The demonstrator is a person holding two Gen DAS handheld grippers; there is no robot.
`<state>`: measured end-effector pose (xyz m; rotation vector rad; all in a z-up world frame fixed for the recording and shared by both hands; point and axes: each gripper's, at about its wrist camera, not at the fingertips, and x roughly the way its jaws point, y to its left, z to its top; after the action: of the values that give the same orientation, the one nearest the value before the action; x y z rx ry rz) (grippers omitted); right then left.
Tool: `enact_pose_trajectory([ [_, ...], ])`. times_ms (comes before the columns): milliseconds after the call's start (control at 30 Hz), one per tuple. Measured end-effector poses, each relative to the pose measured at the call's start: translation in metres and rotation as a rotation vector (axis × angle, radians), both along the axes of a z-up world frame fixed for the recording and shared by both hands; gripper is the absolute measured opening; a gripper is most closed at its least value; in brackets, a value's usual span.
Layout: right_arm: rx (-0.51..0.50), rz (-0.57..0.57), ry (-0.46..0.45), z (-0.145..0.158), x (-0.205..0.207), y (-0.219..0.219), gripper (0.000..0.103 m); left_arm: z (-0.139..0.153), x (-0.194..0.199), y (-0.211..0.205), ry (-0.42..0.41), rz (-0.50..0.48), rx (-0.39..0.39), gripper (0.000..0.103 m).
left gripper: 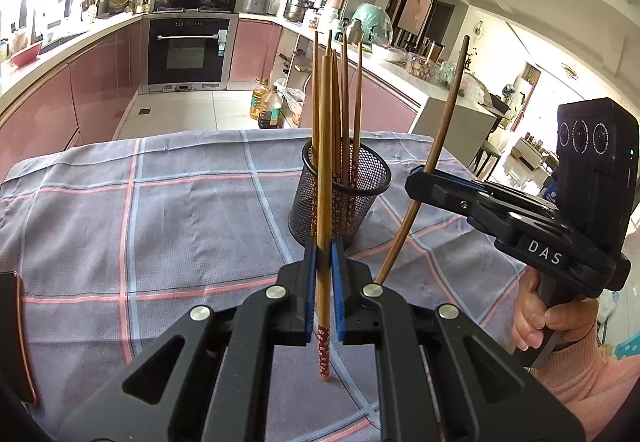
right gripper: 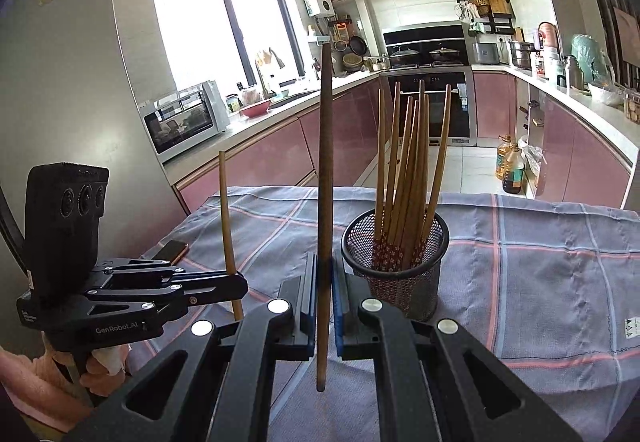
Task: Organize utensils
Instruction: 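Lift both chopsticks upright and carry them over the mesh cup, then lower both chopsticks into the mesh cup among the others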
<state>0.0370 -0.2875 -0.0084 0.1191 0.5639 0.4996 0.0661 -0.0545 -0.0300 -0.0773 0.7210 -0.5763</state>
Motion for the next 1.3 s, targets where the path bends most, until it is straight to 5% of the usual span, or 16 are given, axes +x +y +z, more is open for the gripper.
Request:
enact_pose_trajectory([
  [1300, -0.006, -0.035, -0.116, 0.043, 0.011, -0.006, 0.006, 0.058, 0.01, -0.004, -0.132, -0.006, -0.039, 0.007],
])
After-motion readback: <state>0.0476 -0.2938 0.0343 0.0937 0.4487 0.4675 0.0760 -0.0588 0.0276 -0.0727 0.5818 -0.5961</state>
